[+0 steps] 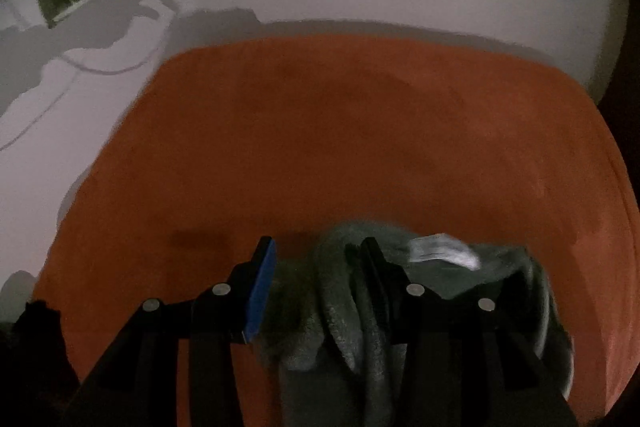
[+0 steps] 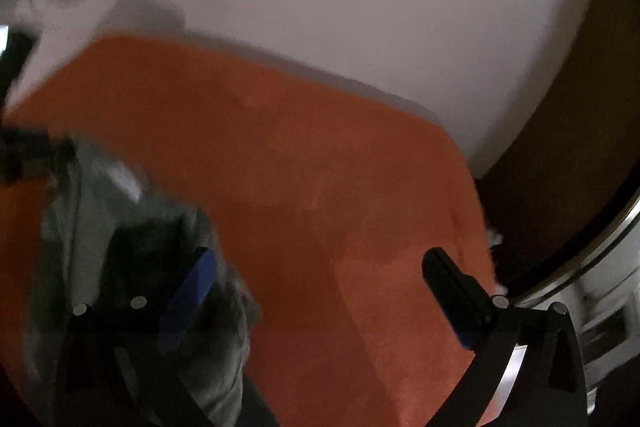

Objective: Fold clothes

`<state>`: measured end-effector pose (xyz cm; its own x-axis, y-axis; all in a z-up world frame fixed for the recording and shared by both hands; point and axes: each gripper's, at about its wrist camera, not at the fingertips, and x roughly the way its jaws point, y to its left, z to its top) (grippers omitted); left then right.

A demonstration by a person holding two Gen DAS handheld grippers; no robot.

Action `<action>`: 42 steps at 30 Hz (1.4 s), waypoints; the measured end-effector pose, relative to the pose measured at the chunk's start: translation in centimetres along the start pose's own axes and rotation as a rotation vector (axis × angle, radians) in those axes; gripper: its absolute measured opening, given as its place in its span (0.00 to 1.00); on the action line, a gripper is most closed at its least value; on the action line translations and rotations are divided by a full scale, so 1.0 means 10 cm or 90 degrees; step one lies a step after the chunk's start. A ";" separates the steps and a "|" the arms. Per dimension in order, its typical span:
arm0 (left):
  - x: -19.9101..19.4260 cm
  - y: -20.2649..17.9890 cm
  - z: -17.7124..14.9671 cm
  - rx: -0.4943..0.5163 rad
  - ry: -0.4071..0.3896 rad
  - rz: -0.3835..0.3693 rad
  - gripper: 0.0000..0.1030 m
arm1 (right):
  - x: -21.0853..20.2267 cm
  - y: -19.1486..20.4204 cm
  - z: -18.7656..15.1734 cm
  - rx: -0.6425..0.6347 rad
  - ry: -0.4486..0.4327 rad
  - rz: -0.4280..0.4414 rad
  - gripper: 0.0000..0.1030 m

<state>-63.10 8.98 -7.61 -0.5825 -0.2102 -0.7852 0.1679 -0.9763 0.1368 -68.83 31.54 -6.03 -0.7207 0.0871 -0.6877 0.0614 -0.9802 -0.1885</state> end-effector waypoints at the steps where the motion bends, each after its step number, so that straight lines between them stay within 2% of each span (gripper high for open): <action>1: 0.03 0.01 0.02 0.004 0.003 -0.006 0.46 | 0.05 -0.08 0.05 0.033 0.010 0.029 1.00; 2: 0.09 0.03 0.04 0.023 0.013 -0.012 0.46 | 0.11 -0.19 0.01 0.077 0.039 0.096 1.00; 3: 0.11 0.06 0.06 0.042 0.019 0.005 0.46 | 0.15 -0.26 -0.12 0.118 0.072 0.157 1.00; 4: 0.16 0.10 0.12 0.054 0.021 0.048 0.47 | 0.19 -0.34 -0.26 0.159 0.090 0.195 1.00; 5: 0.18 0.20 0.21 0.040 0.019 0.086 0.47 | 0.24 -0.45 -0.39 0.201 0.102 0.227 1.00; 6: 0.18 0.28 0.26 0.019 0.018 0.085 0.47 | 0.25 -0.55 -0.56 0.248 0.112 0.266 1.00; 7: 0.14 0.40 0.30 -0.022 0.021 0.062 0.47 | 0.25 -0.64 -0.75 0.298 0.122 0.307 1.00; 9: 0.05 0.57 0.23 -0.085 0.038 -0.016 0.51 | 0.07 -0.75 -1.09 0.333 0.135 0.348 1.00; 10: -0.03 0.66 0.09 -0.118 0.058 -0.088 0.56 | -0.04 -0.80 -1.25 0.345 0.141 0.365 1.00; 12: -0.18 0.72 -0.29 -0.134 0.092 -0.189 0.58 | -0.24 -0.83 -1.60 0.328 0.148 0.369 1.00; 14: -0.37 0.76 -0.77 -0.121 0.104 -0.245 0.58 | -0.51 -0.82 -1.97 0.297 0.149 0.357 1.00; 15: -0.53 0.81 -1.17 -0.102 0.106 -0.268 0.58 | -0.66 -0.82 -2.11 0.280 0.149 0.344 1.00; 18: -0.79 0.93 -2.04 -0.023 0.084 -0.262 0.59 | -1.01 -0.75 -2.63 0.210 0.139 0.279 1.00; 20: -0.94 1.02 -2.62 0.033 0.075 -0.238 0.59 | -1.22 -0.71 -2.93 0.162 0.135 0.229 1.00; 21: -0.98 1.06 -2.99 0.053 0.094 -0.212 0.59 | -1.28 -0.72 -3.06 0.146 0.139 0.198 1.00; 23: -0.91 1.15 -3.38 0.045 0.151 -0.221 0.59 | -1.37 -0.74 -3.31 0.123 0.155 0.148 1.00; 25: -0.86 1.23 -3.79 0.020 0.192 -0.244 0.59 | -1.43 -0.73 -3.49 0.132 0.171 0.153 1.00; 28: -0.79 1.18 -4.11 0.013 0.256 -0.269 0.59 | -1.50 -0.59 -3.70 0.146 0.169 0.202 1.00; 31: -0.84 1.01 -4.26 0.029 0.264 -0.302 0.59 | -1.49 -0.21 -3.75 0.105 0.184 0.280 1.00; 34: -0.83 0.81 -4.40 0.041 0.268 -0.296 0.59 | -1.43 -0.08 -3.81 0.107 0.204 0.295 1.00; 35: -0.83 0.76 -4.45 0.027 0.275 -0.310 0.59 | -1.41 -0.05 -3.83 0.109 0.210 0.298 1.00; 38: -0.84 0.65 -4.54 -0.004 0.309 -0.389 0.58 | -1.33 0.04 -3.90 0.124 0.234 0.308 0.98; 42: -0.83 0.56 -4.63 -0.016 0.342 -0.394 0.58 | -1.20 0.03 -4.01 0.165 0.269 0.323 0.95</action>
<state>-20.49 7.71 -28.29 -0.1163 0.4261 -0.8972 -0.0384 -0.9045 -0.4247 -32.44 37.37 -25.93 -0.3136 -0.3811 -0.8697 0.1144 -0.9244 0.3638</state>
